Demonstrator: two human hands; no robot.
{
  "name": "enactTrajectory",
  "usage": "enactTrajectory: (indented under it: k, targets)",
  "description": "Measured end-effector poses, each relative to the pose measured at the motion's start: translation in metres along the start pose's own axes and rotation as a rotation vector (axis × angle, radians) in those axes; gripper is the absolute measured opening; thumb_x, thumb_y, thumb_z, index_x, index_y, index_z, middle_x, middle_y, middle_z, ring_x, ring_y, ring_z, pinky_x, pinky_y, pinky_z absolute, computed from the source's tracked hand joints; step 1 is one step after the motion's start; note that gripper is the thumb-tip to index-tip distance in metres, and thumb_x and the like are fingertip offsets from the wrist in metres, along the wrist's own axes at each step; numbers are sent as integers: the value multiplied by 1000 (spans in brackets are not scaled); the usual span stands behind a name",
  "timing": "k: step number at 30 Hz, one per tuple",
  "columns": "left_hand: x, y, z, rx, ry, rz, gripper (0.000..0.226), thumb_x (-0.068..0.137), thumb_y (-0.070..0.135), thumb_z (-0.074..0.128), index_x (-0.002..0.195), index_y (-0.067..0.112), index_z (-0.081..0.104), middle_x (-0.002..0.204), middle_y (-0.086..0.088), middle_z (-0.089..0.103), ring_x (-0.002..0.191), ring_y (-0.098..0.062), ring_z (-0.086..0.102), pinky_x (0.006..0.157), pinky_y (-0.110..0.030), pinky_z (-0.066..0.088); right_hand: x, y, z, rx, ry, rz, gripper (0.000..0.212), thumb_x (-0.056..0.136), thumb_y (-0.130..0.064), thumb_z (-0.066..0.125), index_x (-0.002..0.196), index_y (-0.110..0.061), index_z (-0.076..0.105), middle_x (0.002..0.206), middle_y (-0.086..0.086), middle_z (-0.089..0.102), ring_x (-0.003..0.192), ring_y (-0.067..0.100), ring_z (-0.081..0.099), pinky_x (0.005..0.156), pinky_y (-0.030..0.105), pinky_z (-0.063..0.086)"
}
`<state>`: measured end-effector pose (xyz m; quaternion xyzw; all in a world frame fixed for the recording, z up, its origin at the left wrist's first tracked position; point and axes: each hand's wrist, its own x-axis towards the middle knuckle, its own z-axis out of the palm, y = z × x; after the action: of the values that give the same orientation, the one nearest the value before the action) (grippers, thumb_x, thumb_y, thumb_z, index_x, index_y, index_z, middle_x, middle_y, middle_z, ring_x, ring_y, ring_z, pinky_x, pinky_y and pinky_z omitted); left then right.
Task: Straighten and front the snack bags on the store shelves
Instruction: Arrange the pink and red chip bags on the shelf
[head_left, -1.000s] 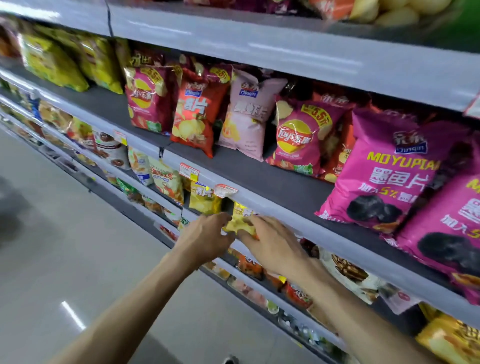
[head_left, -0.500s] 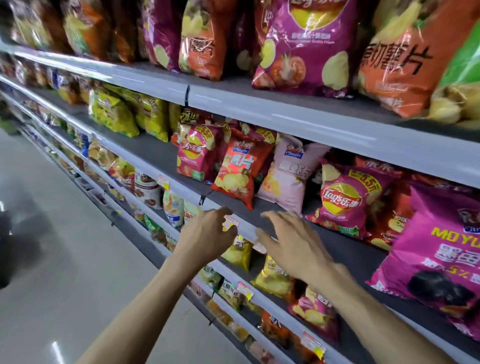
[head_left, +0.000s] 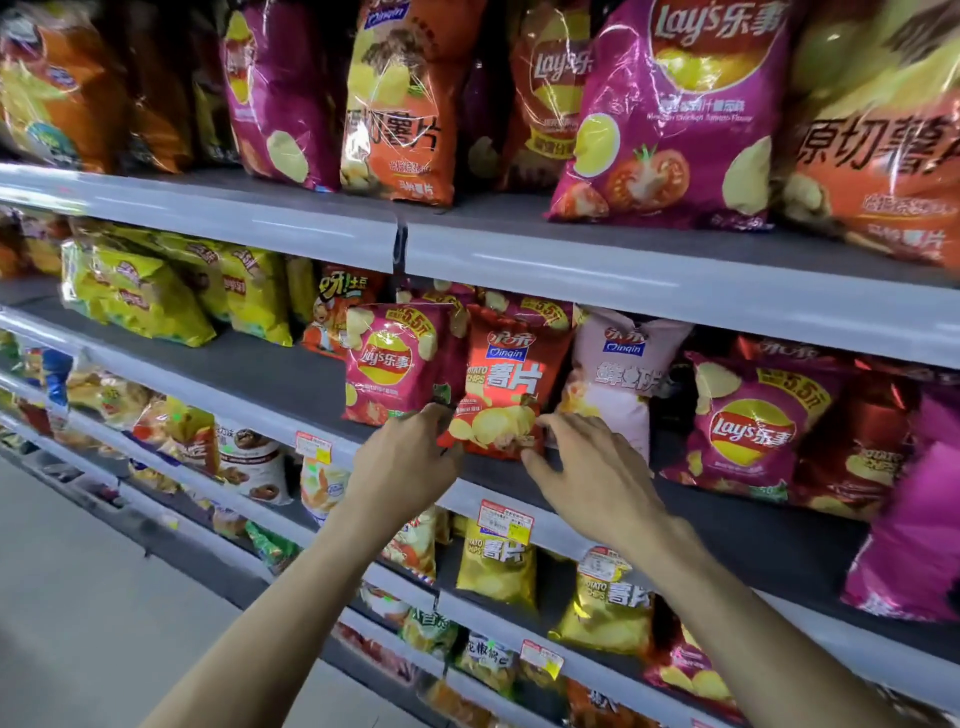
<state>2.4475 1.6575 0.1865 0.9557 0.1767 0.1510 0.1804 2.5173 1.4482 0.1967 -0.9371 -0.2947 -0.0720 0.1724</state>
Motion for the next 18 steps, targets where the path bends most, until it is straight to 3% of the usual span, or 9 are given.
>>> enactTrajectory:
  k: [3, 8, 14, 18]
  targets:
    - [19, -8, 8, -95, -12, 23, 68, 91, 44, 64, 153, 27, 42, 128, -1, 68, 104, -34, 69, 85, -49, 59, 0, 2, 4, -20, 35, 91, 48, 103, -53, 50, 142, -26, 52, 140, -1, 60, 128, 25, 54, 99, 39, 45]
    - [41, 7, 40, -273, 16, 78, 96, 89, 46, 76, 164, 18, 22, 153, -11, 42, 137, -38, 48, 104, -56, 49, -20, 29, 1, -47, 113, 229, 50, 100, -49, 54, 144, -24, 54, 140, -1, 62, 127, 24, 55, 98, 39, 48]
    - [62, 35, 78, -368, 74, -17, 128, 76, 63, 84, 165, 21, 3, 163, -19, 21, 142, -51, 35, 111, -67, 37, -60, 75, -14, -55, 361, 389, 47, 97, -39, 63, 139, -18, 56, 131, 2, 64, 121, 25, 57, 96, 41, 50]
    - [74, 45, 87, -438, 75, -131, 142, 69, 68, 87, 165, 24, -8, 162, -22, 28, 145, -49, 35, 113, -68, 30, -65, 108, -17, 103, 488, 571, 72, 95, -38, 71, 154, -14, 36, 146, 7, 48, 136, 27, 46, 109, 41, 45]
